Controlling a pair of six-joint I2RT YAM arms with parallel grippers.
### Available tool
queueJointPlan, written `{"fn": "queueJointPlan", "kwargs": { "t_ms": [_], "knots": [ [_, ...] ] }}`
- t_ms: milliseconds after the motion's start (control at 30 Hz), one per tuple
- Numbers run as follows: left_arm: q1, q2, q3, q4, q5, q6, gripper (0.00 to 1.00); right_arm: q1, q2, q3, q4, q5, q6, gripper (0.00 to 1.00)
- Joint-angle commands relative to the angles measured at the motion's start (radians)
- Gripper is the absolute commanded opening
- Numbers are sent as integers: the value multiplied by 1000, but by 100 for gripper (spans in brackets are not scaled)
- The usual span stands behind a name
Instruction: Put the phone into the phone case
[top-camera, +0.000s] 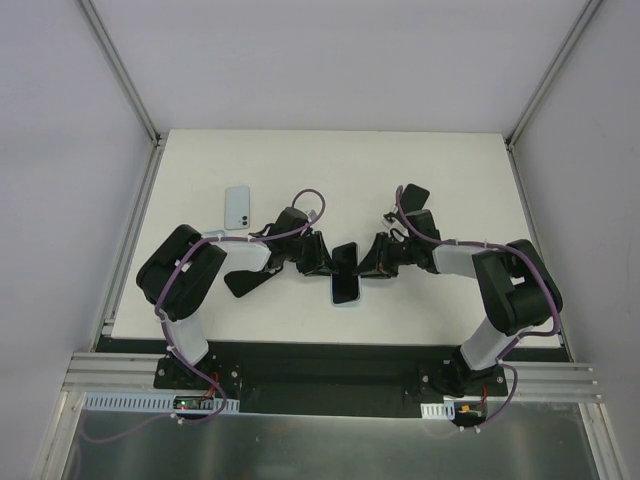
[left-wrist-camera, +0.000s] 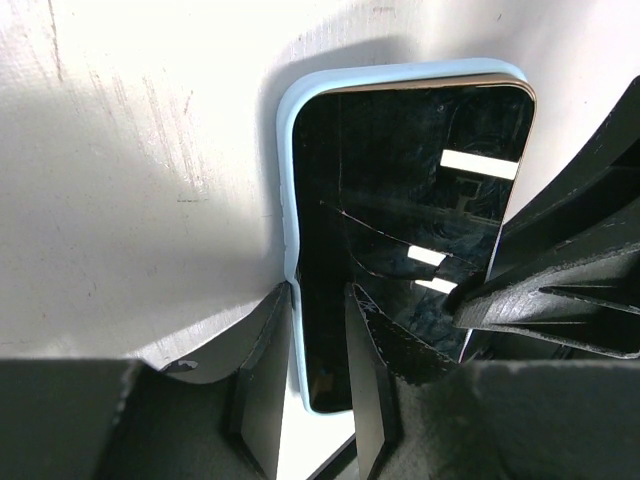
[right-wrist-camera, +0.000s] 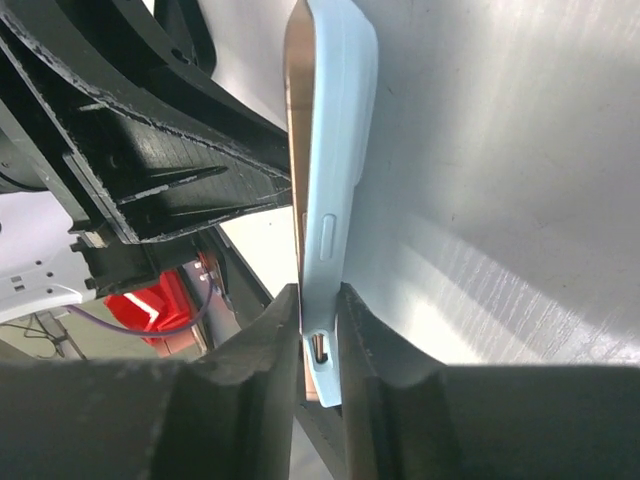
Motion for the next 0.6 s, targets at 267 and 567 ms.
{"fn": "queueJointPlan", "kwargs": {
  "t_ms": [267, 567],
  "knots": [
    [-25, -24, -9, 8, 45, 9, 27, 49, -32, 42, -65, -42, -73, 47],
    [-22, -84, -6, -39, 26, 23, 35, 46, -52, 31, -74, -31, -76, 16]
  ]
}}
